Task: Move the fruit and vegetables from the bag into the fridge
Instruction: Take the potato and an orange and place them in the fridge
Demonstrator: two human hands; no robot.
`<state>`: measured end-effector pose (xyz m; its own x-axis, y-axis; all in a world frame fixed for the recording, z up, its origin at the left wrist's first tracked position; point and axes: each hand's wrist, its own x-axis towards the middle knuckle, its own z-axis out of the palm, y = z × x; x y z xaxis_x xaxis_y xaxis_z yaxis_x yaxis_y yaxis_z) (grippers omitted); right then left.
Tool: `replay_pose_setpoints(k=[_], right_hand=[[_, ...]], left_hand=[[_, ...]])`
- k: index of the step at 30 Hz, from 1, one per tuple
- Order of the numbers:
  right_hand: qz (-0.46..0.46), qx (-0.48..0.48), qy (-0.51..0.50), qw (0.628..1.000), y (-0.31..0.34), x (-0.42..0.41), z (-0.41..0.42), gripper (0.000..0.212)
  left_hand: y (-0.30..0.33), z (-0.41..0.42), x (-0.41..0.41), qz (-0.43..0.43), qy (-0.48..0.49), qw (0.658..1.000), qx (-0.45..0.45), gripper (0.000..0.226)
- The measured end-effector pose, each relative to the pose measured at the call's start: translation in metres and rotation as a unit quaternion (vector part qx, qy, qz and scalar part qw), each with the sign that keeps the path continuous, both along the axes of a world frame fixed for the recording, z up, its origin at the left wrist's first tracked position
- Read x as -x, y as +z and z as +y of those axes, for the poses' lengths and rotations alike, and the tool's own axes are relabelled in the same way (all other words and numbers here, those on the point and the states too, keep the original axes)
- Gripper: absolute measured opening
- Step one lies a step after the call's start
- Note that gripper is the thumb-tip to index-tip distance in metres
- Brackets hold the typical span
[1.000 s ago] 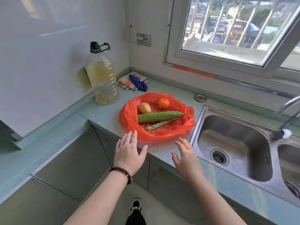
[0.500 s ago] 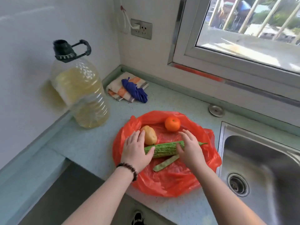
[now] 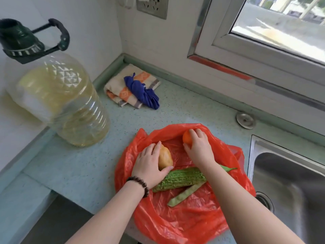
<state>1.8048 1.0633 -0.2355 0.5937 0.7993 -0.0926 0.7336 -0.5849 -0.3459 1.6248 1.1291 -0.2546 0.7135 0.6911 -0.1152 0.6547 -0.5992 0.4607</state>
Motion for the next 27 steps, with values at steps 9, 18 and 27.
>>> replay_pose_setpoints(k=[9, 18, 27], right_hand=[[0.021, -0.023, -0.015, 0.999, -0.011, 0.002, -0.007, 0.061], [0.055, -0.178, -0.081, 0.979, 0.018, 0.015, -0.064, 0.066], [-0.004, -0.233, -0.264, 0.936, 0.055, 0.009, -0.184, 0.066]], left_hand=[[-0.005, 0.002, -0.005, -0.022, -0.002, 1.000, 0.017, 0.101], [0.024, -0.011, -0.032, -0.082, -0.035, 0.996, -0.002, 0.097], [0.050, -0.087, -0.094, -0.135, -0.167, 0.977, -0.009, 0.099]])
